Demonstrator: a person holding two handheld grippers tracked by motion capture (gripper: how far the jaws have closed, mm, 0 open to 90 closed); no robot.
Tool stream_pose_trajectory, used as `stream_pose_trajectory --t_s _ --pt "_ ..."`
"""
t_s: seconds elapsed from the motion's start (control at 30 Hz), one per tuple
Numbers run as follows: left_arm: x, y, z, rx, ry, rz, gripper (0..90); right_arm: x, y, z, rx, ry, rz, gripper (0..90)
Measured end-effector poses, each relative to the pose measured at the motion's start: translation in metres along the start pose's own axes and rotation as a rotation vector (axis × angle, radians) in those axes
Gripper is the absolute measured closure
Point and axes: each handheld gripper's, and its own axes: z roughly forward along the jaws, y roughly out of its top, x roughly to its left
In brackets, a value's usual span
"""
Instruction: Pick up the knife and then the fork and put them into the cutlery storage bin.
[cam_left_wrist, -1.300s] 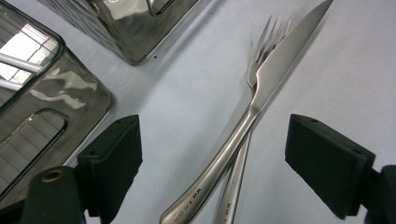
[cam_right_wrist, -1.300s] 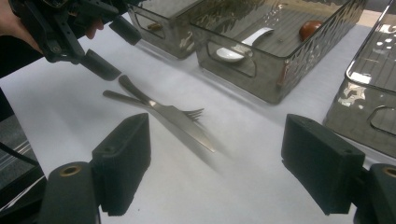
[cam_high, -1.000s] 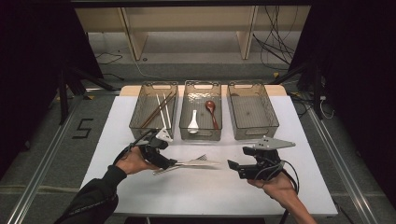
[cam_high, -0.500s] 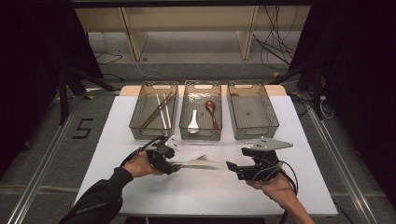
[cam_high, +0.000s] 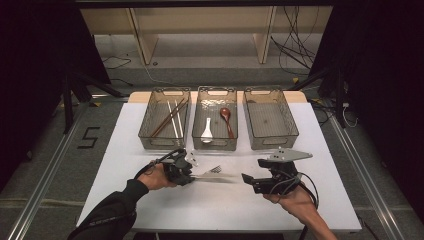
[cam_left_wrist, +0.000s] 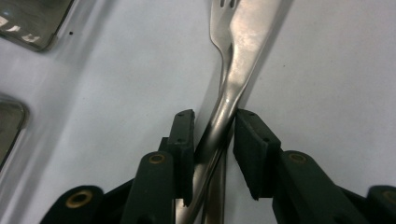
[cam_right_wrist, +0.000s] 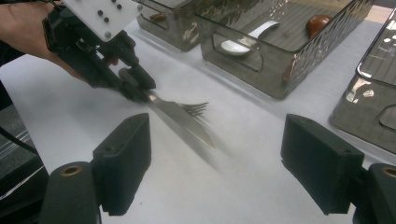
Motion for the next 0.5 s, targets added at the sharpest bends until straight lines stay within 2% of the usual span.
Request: stream_pose_trajectory --t_s 0.13,0.2,0.27,0.43,0.5 --pt "-0.004 0.002 -0.001 0.016 0.011 0.056 73.0 0.000 0.000 0.000 0.004 -0.002 -0.003 25.4" --pt "-0.006 0.002 -0.001 0.017 0.008 0.071 74.2 0.000 0.000 0.000 0.003 0.000 -0.002 25.4" --pt "-0.007 0.002 -0.002 0.033 0.016 0.107 75.3 0.000 0.000 0.000 0.005 -0.001 -0.004 25.4" --pt "-0.011 0.004 -0.003 0.062 0.039 0.156 77.1 0.000 0.000 0.000 0.005 -0.002 -0.003 25.5" --pt "-0.012 0.004 -0.004 0.071 0.043 0.162 78.7 0.000 0.000 0.000 0.002 -0.001 -0.002 25.5"
